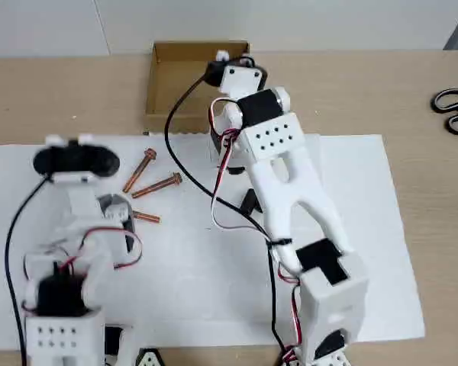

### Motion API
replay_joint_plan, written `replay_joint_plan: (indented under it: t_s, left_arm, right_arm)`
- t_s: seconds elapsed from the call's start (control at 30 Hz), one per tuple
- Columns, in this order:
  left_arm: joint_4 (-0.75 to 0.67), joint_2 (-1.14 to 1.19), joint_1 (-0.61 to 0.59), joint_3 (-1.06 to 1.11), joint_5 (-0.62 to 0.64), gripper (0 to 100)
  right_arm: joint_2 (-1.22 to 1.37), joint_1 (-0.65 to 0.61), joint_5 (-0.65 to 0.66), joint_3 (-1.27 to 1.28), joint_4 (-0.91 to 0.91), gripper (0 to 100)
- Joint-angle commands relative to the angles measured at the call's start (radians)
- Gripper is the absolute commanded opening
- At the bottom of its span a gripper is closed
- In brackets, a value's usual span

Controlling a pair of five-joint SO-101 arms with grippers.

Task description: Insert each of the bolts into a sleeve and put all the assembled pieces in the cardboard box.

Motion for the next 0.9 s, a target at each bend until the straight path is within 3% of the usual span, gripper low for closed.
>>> replay_joint_plan:
  t_s: [0.0,0.17,0.37,0.67,0.87]
  left_arm:
    - [0.078,0.155,0.0,-0.197,-0.06,1]
    - [0.166,0.318,0.002,-0.328,-0.1,1]
    - [0.167,0.44,0.055,-0.346,-0.18,1]
    - [0.028,0.463,0.127,-0.317,-0.242,4]
    - [0.017,0.652,0.132,-0.352,-0.262,4]
  right_arm:
    - [-0.139,-0.002,0.009,0.011,0.019,0.2]
    - [-0.309,-0.002,0.009,0.164,0.018,0.2]
    - [-0.503,0.002,0.008,0.43,0.008,0.2]
    - [-0.746,0.076,0.011,0.855,-0.186,0.2]
    - [-0.975,0.09,0.011,1.145,-0.3,0.2]
